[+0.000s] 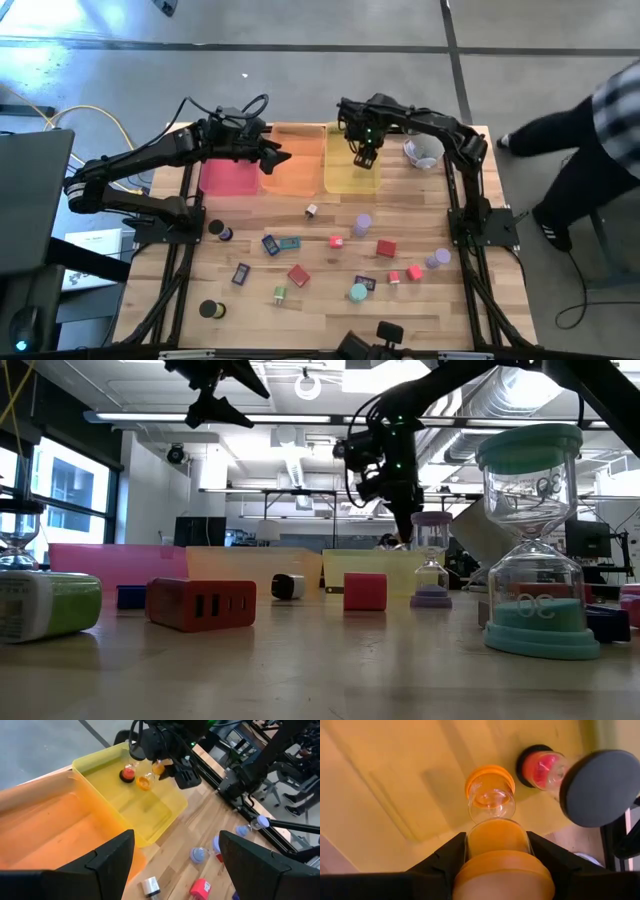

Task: Pick & Place Office items
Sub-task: Put the orange hourglass into the yellow bin

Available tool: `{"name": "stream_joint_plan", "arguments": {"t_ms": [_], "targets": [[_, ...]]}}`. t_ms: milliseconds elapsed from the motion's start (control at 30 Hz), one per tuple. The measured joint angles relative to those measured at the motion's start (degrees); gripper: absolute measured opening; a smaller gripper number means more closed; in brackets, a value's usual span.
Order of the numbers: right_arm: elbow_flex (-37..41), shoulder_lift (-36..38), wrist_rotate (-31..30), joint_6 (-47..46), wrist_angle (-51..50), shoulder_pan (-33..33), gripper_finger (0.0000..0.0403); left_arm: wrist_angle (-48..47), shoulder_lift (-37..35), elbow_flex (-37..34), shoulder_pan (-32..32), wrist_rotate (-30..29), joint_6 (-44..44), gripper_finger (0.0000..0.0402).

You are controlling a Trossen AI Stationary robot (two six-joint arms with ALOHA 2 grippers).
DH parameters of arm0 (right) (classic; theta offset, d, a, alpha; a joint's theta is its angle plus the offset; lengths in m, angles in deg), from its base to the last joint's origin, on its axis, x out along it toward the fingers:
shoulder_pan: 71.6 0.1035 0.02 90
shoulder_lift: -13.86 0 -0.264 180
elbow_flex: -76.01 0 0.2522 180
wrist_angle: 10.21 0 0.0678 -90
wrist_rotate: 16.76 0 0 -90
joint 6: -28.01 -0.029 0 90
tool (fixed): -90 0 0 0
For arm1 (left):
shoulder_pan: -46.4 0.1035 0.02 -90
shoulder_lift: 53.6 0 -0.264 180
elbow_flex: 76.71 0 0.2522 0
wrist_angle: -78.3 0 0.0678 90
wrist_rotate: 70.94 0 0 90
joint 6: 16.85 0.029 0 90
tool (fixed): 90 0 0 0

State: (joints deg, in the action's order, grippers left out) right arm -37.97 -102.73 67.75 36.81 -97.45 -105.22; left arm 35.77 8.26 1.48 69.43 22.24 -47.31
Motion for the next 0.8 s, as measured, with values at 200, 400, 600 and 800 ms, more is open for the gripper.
{"name": "stream_joint_plan", "arguments": {"t_ms": [200, 400, 600, 800], "targets": [[0.0, 0.0, 1.5, -0.1, 0.0, -0.2, 0.0174, -0.2, 0.0, 0.0, 0.0, 0.0, 0.0, 0.0282], [2.5, -0.1, 1.2, -0.1, 0.3, -0.1, 0.0174, -0.6, 0.0, 0.0, 0.0, 0.0, 0.0, 0.0282], [4.6, -0.1, 0.9, 0.0, 1.4, -0.1, 0.0174, -0.6, 0.0, 0.0, 0.0, 0.0, 0.0, 0.0282], [5.6, -0.1, 1.0, 0.0, 2.4, -0.1, 0.0174, -0.6, 0.0, 0.0, 0.0, 0.0, 0.0, 0.0282]]}}
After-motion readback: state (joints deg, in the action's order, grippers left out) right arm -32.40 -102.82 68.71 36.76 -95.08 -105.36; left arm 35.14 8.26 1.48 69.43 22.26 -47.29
